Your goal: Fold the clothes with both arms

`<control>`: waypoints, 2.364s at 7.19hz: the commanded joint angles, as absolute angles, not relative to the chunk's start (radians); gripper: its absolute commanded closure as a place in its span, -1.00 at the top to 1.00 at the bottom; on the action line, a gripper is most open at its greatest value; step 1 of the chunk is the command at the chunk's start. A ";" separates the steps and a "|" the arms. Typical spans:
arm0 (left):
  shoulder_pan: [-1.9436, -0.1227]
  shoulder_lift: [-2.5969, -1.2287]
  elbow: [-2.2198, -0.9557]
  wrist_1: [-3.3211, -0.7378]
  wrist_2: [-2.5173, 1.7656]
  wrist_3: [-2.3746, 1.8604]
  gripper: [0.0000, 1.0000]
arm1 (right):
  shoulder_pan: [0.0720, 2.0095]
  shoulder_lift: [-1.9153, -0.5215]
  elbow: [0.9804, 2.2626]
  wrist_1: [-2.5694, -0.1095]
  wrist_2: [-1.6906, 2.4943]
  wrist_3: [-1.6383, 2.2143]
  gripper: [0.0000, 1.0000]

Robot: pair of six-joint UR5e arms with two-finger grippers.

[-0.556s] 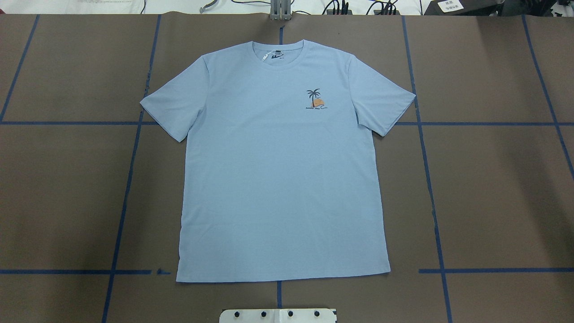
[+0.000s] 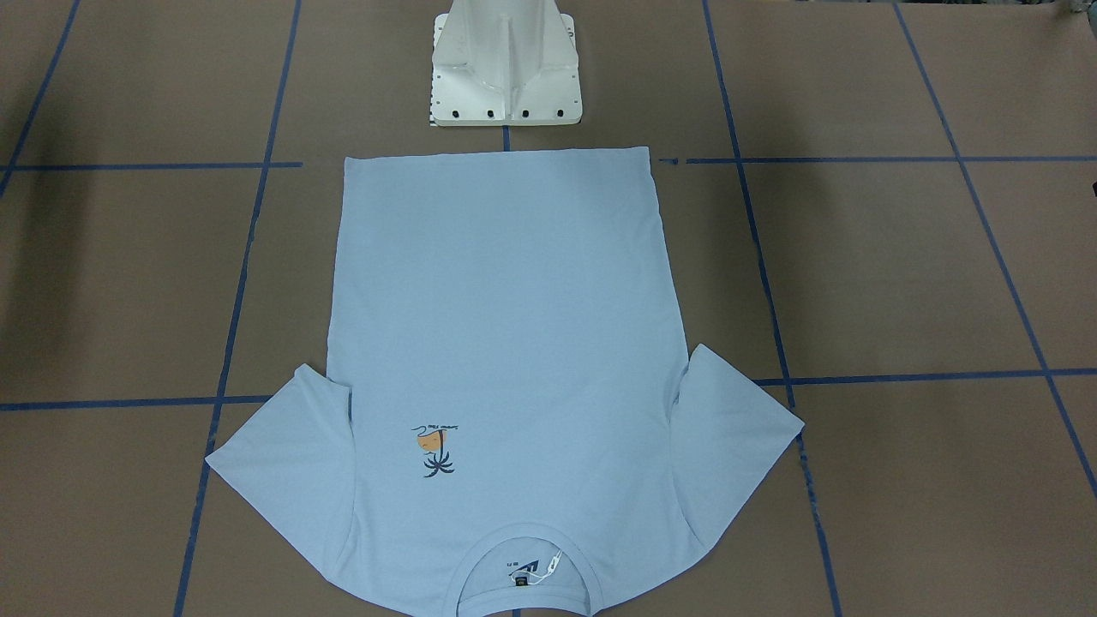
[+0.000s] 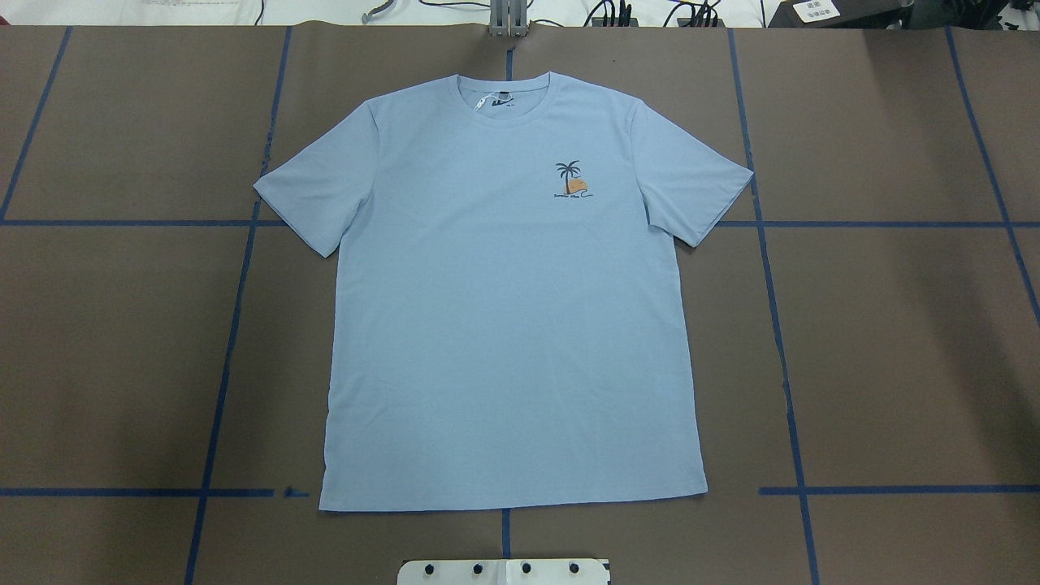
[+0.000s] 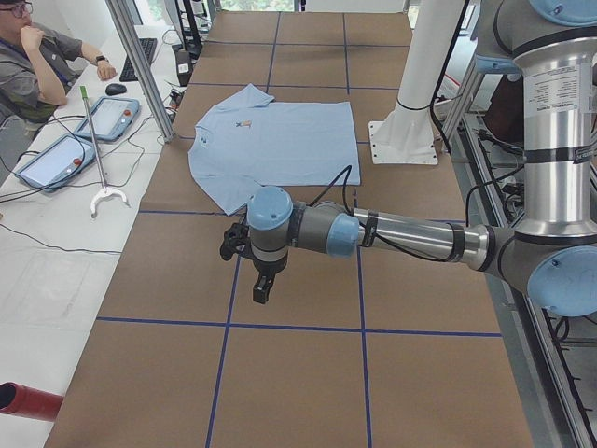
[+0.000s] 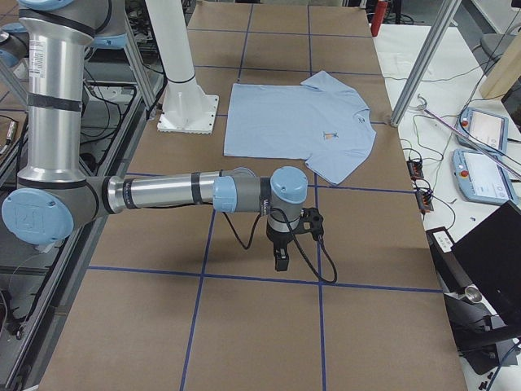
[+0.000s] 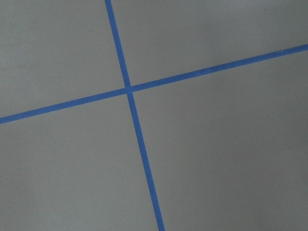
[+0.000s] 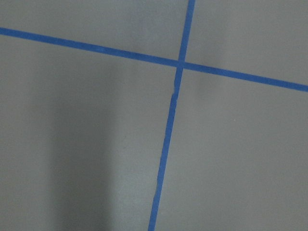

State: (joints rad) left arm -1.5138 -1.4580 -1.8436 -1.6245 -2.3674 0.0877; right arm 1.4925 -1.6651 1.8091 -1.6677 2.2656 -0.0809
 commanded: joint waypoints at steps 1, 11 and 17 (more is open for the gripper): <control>-1.508 -1.509 -1.870 -1.682 -2.365 0.087 1.00 | 1.470 -1.544 1.813 -1.667 2.264 -0.077 1.00; -1.509 -1.612 -1.798 -2.135 -2.368 -0.031 1.00 | 1.041 -1.120 1.323 -0.828 1.945 0.922 0.73; -1.508 -1.611 -1.804 -2.135 -2.368 -0.032 1.00 | 0.858 -1.103 1.210 -0.709 1.721 1.051 0.55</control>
State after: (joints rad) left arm -1.5089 -1.6107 -1.8034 -2.1353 -2.3685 -0.0310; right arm 0.8627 -1.0992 1.2127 -0.7113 1.7253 1.0498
